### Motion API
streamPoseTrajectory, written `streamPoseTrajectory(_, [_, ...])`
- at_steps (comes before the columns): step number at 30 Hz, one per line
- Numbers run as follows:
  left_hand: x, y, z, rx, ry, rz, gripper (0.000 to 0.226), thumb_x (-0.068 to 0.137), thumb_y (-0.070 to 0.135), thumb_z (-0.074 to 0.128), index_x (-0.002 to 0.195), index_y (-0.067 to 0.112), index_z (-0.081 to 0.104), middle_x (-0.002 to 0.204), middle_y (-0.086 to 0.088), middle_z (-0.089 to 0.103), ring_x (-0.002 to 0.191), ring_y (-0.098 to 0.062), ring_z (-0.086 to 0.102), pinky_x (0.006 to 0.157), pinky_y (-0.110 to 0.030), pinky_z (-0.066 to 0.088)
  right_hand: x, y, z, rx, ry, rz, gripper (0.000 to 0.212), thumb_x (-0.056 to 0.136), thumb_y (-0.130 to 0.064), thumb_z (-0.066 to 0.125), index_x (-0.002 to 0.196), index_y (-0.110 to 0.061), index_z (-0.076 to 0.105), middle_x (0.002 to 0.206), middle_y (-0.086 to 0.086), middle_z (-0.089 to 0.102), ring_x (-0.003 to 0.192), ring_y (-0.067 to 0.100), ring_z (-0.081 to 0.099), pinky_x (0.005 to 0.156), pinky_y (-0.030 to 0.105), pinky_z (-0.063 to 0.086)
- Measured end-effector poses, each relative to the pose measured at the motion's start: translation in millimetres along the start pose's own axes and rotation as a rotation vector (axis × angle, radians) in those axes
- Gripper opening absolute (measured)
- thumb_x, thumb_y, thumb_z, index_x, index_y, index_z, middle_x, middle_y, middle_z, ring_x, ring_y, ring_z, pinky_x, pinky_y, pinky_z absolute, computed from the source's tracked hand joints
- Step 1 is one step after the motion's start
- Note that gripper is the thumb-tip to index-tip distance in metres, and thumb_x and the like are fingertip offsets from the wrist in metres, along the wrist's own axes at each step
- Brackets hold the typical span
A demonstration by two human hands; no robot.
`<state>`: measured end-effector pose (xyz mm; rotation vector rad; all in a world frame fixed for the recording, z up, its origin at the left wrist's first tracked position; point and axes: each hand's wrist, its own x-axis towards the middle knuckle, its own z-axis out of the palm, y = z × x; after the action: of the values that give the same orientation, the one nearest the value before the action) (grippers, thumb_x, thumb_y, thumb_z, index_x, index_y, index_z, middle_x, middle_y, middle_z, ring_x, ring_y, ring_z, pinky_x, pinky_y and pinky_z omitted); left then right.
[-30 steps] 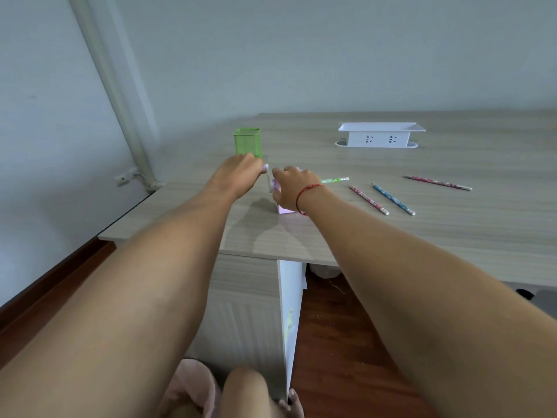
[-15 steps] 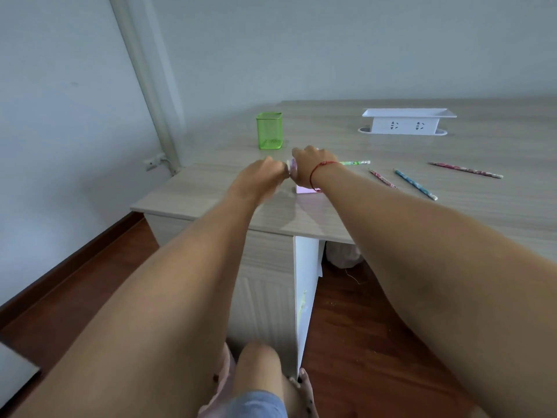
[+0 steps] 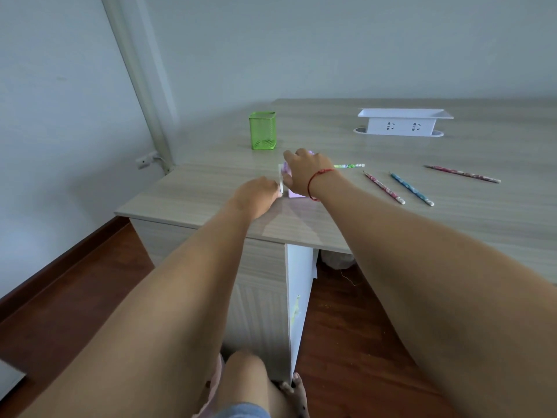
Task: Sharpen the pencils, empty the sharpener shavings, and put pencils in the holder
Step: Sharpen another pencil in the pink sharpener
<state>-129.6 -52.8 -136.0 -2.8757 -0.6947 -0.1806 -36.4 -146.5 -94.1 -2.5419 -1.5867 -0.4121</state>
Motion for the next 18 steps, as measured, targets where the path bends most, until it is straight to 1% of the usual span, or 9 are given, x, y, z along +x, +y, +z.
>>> streamPoseTrajectory(2, [6.9,-5.3,1.0,-0.056,-0.005,-0.002,0.032,0.100,0.020,0.038,0.108,-0.002,0.060,0.107,-0.023,0.064,0.100,-0.039,0.059,0.079,-0.038,0.044,0.9,-0.1,2.0,-0.009,0.020,-0.006,0.042,0.099,-0.030,0.037,0.133,-0.008,0.044,0.134,0.015,0.050,0.125,0.034,0.050,0.098,0.039,0.042])
streamPoseTrajectory(4, [13.5,-11.0,0.2,-0.109,-0.011,-0.012,0.033,0.100,0.023,0.038,0.111,0.002,0.062,0.109,-0.023,0.064,0.101,-0.038,0.059,0.082,-0.038,0.045,0.8,-0.3,2.6,-0.014,0.020,-0.010,0.042,0.098,-0.030,0.037,0.133,-0.008,0.044,0.135,0.015,0.049,0.125,0.034,0.049,0.098,0.039,0.042])
streamPoseTrajectory(7, [21.4,-15.9,-4.5,-0.052,-0.006,0.010,0.031,0.099,0.018,0.038,0.114,0.005,0.062,0.110,-0.023,0.063,0.102,-0.039,0.060,0.082,-0.039,0.045,1.2,0.8,2.1,-0.014,0.019,-0.013,0.042,0.097,-0.030,0.039,0.132,-0.008,0.044,0.135,0.014,0.049,0.123,0.034,0.051,0.096,0.038,0.042])
streamPoseTrajectory(10, [31.4,-21.2,-10.9,-0.010,0.030,0.024,0.028,0.095,0.013,0.040,0.112,0.009,0.062,0.107,-0.022,0.063,0.099,-0.039,0.061,0.074,-0.038,0.044,2.2,0.5,3.0,-0.014,0.016,-0.013,0.040,0.097,-0.029,0.039,0.131,-0.009,0.046,0.133,0.012,0.051,0.121,0.033,0.052,0.095,0.038,0.042])
streamPoseTrajectory(12, [41.6,-27.1,-19.6,0.005,0.072,0.053,0.024,0.094,0.016,0.042,0.102,0.012,0.064,0.100,-0.021,0.064,0.093,-0.038,0.063,0.066,-0.036,0.043,3.5,0.6,2.6,-0.008,0.026,-0.008,0.038,0.098,-0.029,0.038,0.129,-0.009,0.048,0.132,0.012,0.052,0.120,0.032,0.053,0.096,0.037,0.042])
streamPoseTrajectory(14, [49.9,-34.1,-30.4,0.017,0.127,0.086,0.022,0.094,0.018,0.045,0.098,0.015,0.066,0.099,-0.020,0.065,0.092,-0.039,0.063,0.063,-0.035,0.043,4.8,0.8,0.5,0.000,0.030,0.001,0.038,0.099,-0.029,0.036,0.128,-0.009,0.049,0.132,0.012,0.053,0.120,0.032,0.053,0.097,0.037,0.041])
streamPoseTrajectory(16, [51.7,-37.0,-38.9,0.041,0.169,0.123,0.021,0.095,0.018,0.046,0.102,0.017,0.066,0.101,-0.020,0.064,0.093,-0.040,0.063,0.063,-0.034,0.041,5.0,1.3,-1.6,0.014,0.021,0.018,0.038,0.100,-0.029,0.034,0.129,-0.009,0.048,0.133,0.013,0.052,0.121,0.033,0.053,0.098,0.037,0.041])
streamPoseTrajectory(18, [50.5,-36.9,-40.8,0.049,0.196,0.141,0.019,0.095,0.017,0.046,0.097,0.017,0.065,0.094,-0.020,0.063,0.087,-0.040,0.062,0.062,-0.038,0.045,4.8,1.0,-3.3,0.020,0.009,0.030,0.038,0.100,-0.029,0.033,0.129,-0.010,0.048,0.132,0.013,0.052,0.121,0.034,0.052,0.097,0.037,0.041])
